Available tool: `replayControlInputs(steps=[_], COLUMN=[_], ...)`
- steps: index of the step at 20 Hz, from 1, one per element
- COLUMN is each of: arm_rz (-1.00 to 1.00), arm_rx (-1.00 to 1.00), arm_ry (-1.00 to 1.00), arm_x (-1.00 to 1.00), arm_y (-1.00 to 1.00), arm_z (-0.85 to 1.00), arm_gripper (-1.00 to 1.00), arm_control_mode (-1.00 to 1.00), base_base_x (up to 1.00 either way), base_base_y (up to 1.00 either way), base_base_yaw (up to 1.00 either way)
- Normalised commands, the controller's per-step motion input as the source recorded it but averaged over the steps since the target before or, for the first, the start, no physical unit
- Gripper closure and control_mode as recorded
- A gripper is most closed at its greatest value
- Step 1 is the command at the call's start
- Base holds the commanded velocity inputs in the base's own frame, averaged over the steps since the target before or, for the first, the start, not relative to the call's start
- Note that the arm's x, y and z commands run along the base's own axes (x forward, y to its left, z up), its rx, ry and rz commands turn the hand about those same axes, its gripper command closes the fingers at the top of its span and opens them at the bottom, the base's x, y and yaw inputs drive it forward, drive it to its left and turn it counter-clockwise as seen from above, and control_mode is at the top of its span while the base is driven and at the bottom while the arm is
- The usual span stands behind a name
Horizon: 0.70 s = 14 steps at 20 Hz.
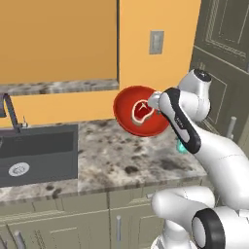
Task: Move the mug from next to the sink to the open cabinet. Then, move the bowl with the steak to the fridge to clear the area for faucet cleaning.
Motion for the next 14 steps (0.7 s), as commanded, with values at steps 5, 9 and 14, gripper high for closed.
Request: replayControlInputs(steps=[5,9,14], arm_rz=[0.00,0.00,0.00], arm_rx=[0.00,0.00,0.00], arm_ry=[0.00,0.00,0.00], arm_x=[0.00,0.00,0.00], arm_y=[0.00,0.00,0.00], arm_z=[0.00,0.00,0.00], arm_gripper=[1.00,1.00,1.00], arm_control_mode=[1.00,1.00,1.00], base_base_x=[-0.62,-0.28,-0.16], base_base_y=[0.15,0.40,0.47], base_base_yaw=[0.76,0.84,0.87])
